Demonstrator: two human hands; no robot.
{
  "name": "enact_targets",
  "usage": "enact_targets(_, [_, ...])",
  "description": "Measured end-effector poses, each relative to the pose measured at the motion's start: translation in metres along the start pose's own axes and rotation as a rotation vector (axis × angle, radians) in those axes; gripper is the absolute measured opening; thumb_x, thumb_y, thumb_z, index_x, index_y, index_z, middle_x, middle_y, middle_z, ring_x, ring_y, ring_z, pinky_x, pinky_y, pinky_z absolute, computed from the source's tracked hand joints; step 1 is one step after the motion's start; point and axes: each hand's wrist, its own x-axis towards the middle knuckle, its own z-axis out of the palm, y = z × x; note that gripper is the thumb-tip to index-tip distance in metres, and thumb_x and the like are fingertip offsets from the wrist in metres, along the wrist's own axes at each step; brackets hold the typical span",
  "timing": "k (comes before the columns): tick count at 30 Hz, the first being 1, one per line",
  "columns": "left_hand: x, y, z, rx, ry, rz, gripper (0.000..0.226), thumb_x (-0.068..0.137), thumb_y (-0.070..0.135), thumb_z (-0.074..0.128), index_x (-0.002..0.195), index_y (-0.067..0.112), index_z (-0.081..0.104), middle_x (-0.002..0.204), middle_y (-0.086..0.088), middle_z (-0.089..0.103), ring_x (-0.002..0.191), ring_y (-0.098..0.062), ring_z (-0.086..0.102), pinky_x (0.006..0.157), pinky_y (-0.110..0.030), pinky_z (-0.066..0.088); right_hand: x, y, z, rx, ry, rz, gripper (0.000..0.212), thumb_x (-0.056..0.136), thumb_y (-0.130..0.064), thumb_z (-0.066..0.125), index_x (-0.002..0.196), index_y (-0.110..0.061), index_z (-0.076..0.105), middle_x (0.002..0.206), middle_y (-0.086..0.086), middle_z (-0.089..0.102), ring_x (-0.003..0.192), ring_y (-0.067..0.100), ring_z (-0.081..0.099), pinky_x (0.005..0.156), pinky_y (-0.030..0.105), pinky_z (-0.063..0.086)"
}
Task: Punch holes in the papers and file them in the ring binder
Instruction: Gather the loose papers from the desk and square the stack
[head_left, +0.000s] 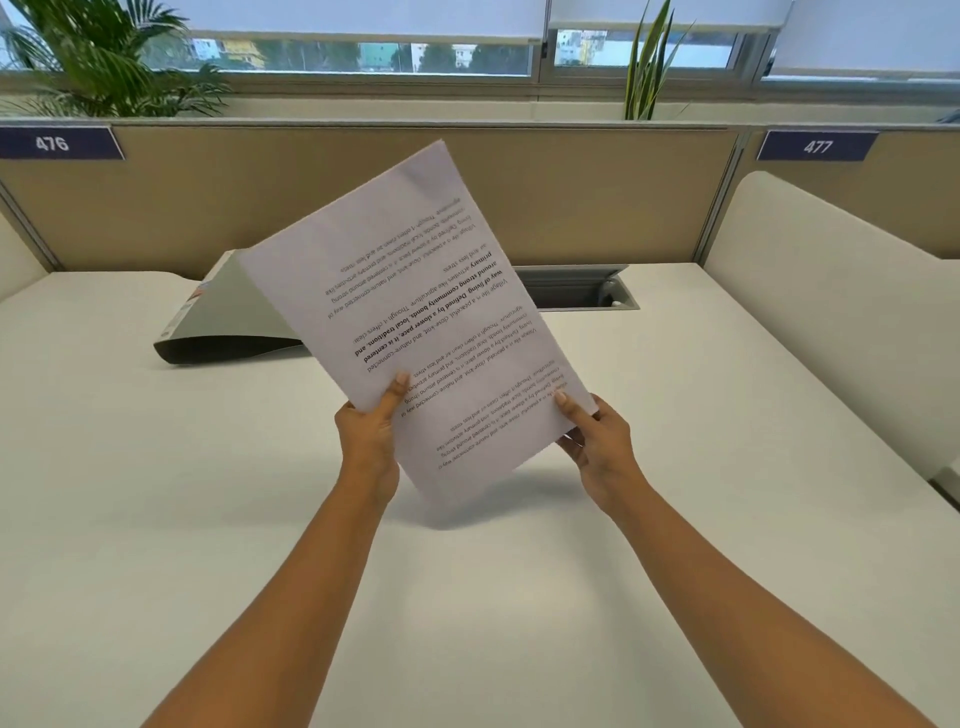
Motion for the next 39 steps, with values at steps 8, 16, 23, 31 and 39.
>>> enact_targets(8, [-0.013,-0.017,0.016,-0.183,0.030,-0.127,0.029,0.085,0.008,0.062,0.113,0.015,0.061,0.108,0.001,0.068,0.093,-0.013,0.066,0.083,-0.032,0.056,-0.005,0.008,0.024,0.121,-0.080,0.009,0.042,0.066,-0.009,0.079,0.102,-0.020,0.062,0.090,-0.008,0.074,0.081,0.008,0.070,0.063,0.021,0.056])
enact_targets(16, [-0.002,-0.012,0.004,-0.146,0.054,-0.102,0.025,0.083,-0.002,0.060,0.096,0.019,0.063,0.086,0.010,0.073,0.089,-0.011,0.065,0.077,-0.023,0.057,0.002,0.001,0.009,0.062,-0.073,-0.068,0.051,0.052,-0.020,0.083,0.099,-0.016,0.064,0.092,-0.004,0.074,0.086,0.015,0.070,0.069,0.026,0.058])
enact_targets(23, [0.021,0.007,-0.025,-0.109,0.065,-0.061,0.023,0.084,-0.003,0.058,0.095,0.016,0.062,0.081,0.007,0.074,0.080,-0.011,0.068,0.063,-0.020,0.057,0.013,-0.026,-0.021,-0.102,-0.047,-0.171,0.047,0.049,-0.029,0.086,0.091,-0.018,0.067,0.085,-0.005,0.075,0.083,0.017,0.070,0.069,0.030,0.058])
enact_targets(31, [0.036,0.018,-0.051,0.389,-0.154,-0.041,0.020,0.084,0.001,0.060,0.100,0.013,0.064,0.079,0.012,0.073,0.086,-0.017,0.064,0.083,-0.029,0.051,0.017,-0.039,-0.027,-0.275,-0.050,-0.231,0.021,0.079,-0.003,0.067,0.091,-0.021,0.066,0.080,-0.013,0.074,0.073,0.008,0.069,0.066,0.024,0.057])
enact_targets(39, [0.030,0.015,-0.055,0.416,-0.177,-0.021,0.020,0.083,0.001,0.061,0.092,0.019,0.064,0.078,0.013,0.074,0.081,-0.009,0.067,0.070,-0.020,0.057,0.014,-0.034,-0.031,-0.361,-0.068,-0.229,0.016,0.077,-0.012,0.071,0.088,-0.023,0.068,0.085,-0.009,0.073,0.080,0.017,0.067,0.074,0.030,0.057])
